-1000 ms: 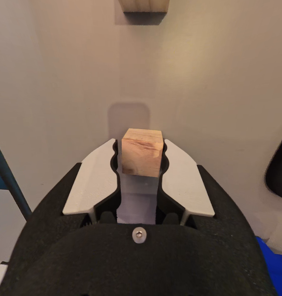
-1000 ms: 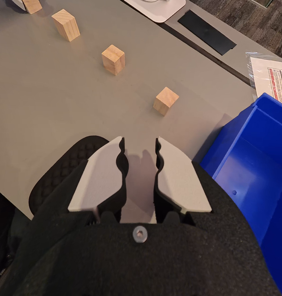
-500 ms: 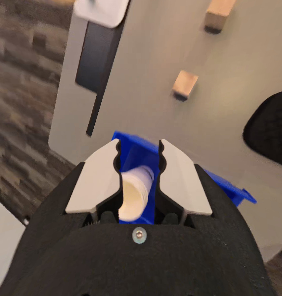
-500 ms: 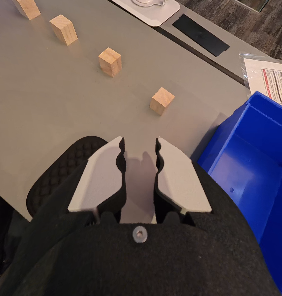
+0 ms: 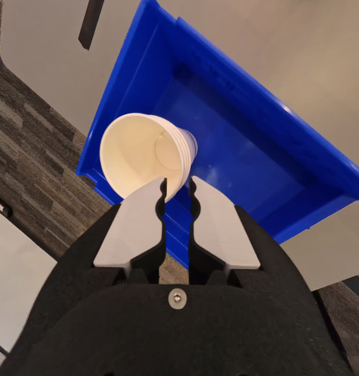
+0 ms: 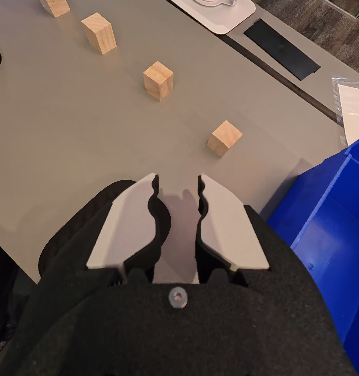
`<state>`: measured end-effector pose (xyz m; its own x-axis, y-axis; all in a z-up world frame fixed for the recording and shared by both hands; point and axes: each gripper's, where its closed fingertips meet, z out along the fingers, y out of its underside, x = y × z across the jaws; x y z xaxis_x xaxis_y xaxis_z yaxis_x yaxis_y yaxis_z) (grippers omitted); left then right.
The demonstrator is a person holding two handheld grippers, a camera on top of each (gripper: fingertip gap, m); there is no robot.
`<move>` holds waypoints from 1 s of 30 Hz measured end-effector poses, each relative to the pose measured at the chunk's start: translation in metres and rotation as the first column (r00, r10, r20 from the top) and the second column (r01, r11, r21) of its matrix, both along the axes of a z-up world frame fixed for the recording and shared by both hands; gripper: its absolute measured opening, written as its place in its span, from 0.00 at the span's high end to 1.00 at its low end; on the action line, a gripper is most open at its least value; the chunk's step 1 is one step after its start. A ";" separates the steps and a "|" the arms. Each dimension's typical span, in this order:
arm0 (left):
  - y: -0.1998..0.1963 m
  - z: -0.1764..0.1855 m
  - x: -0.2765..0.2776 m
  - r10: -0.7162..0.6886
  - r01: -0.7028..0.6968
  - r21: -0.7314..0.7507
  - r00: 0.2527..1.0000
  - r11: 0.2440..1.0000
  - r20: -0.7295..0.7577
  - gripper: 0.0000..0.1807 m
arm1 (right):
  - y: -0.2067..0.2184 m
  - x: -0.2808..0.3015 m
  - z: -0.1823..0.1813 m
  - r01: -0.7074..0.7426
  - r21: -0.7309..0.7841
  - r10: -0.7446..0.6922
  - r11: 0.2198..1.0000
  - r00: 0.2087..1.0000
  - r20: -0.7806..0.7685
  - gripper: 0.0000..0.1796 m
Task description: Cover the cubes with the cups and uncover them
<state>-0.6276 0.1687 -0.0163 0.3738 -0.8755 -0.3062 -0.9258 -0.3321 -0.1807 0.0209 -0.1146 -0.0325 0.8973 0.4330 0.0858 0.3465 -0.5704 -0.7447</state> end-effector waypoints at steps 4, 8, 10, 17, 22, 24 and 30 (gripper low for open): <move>0.001 -0.001 0.007 0.003 -0.003 -0.014 0.999 1.000 0.037 0.89 | -0.003 0.001 0.000 0.006 -0.004 -0.006 1.000 1.000 -0.001 0.80; 0.004 -0.001 0.008 0.004 -0.004 -0.017 0.999 1.000 0.038 0.89 | -0.008 0.004 -0.003 0.015 -0.011 -0.015 1.000 1.000 0.001 0.80; 0.005 -0.004 0.006 0.008 -0.008 -0.025 1.000 1.000 0.025 0.89 | -0.010 0.005 -0.004 0.020 -0.015 -0.019 1.000 1.000 0.002 0.80; 0.006 -0.009 0.006 -0.002 0.002 -0.037 1.000 0.999 0.007 0.94 | -0.015 0.008 -0.005 0.027 -0.020 -0.027 0.999 1.000 0.009 0.81; 0.004 -0.007 0.008 -0.002 0.002 -0.042 1.000 0.999 0.010 0.94 | -0.016 0.010 -0.006 0.032 -0.019 -0.032 0.999 0.999 0.005 0.81; 0.005 -0.006 0.008 0.003 -0.003 -0.042 1.000 0.999 0.015 0.94 | -0.016 0.010 -0.006 0.031 -0.019 -0.031 0.999 1.000 0.003 0.81; 0.005 -0.006 0.010 0.008 -0.007 -0.049 1.000 0.999 0.030 0.97 | -0.017 0.011 -0.007 0.032 -0.021 -0.032 0.999 0.999 0.003 0.81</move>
<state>-0.6177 0.1737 -0.0223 0.3890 -0.8863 -0.2513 -0.9175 -0.3482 -0.1923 0.0314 -0.1320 -0.0399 0.9105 0.4058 0.0794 0.3297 -0.5965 -0.7318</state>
